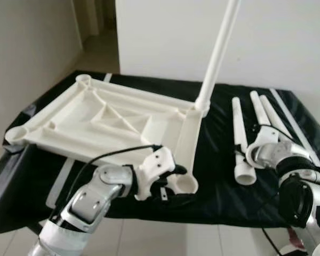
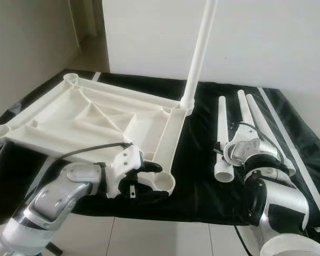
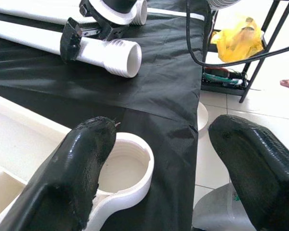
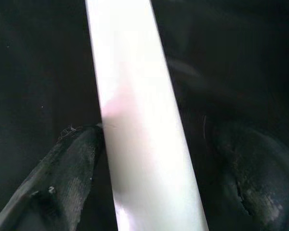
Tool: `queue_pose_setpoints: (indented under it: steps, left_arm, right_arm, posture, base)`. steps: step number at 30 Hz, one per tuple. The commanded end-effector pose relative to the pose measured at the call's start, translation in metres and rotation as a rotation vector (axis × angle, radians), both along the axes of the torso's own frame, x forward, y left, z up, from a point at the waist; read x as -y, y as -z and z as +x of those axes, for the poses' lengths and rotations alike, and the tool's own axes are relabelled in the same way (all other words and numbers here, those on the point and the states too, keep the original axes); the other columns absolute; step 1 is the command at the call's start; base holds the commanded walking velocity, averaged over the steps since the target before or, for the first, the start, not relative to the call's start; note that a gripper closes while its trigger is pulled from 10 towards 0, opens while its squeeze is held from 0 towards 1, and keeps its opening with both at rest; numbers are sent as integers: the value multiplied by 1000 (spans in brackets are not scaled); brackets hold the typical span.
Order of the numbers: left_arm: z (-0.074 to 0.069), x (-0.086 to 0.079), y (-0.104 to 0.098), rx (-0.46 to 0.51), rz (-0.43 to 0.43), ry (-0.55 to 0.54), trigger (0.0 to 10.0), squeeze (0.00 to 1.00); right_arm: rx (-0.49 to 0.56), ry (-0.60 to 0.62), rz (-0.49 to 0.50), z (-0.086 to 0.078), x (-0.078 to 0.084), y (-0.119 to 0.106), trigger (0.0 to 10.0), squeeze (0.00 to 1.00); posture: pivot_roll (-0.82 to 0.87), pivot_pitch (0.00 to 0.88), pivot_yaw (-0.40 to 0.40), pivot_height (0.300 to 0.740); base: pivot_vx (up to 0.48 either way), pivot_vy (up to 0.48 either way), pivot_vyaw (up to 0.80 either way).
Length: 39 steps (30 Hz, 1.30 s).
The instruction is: Building children table
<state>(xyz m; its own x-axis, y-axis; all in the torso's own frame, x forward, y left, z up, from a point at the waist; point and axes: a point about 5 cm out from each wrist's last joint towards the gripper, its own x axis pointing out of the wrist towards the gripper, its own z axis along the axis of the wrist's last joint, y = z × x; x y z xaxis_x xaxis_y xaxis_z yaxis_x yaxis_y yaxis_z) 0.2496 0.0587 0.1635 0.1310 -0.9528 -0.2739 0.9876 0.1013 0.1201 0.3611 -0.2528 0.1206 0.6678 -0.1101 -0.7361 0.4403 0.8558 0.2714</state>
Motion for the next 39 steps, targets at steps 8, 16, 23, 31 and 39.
queue_pose_setpoints:
  steps: [8,16,23,31,39]
  left_arm:
    - [3,-1,-2,12,-6,-36,10000,0]
    - [5,-1,-3,14,-11,-47,10000,0]
    - [9,-3,-5,14,-20,-75,10000,0]
    - [43,-13,-15,-5,-62,-259,10000,0]
    - [50,-12,-21,-17,-91,-305,10000,0]
  right_arm:
    - [-175,2,137,-19,-12,31,0,0]
    - [-180,-22,80,-18,-9,28,0,0]
    - [-96,-44,9,-11,-7,22,0,0]
    - [461,-146,-187,12,-10,-27,10000,0]
    - [634,-165,-192,0,-14,-39,10000,0]
  posture:
    - [50,0,-60,740]
    - [45,0,-62,740]
    - [37,0,-57,740]
    - [0,0,-18,740]
    - [0,0,-6,740]
  base:
    - [0,0,0]
    - [0,0,0]
    - [0,0,0]
    - [0,0,0]
    - [0,0,0]
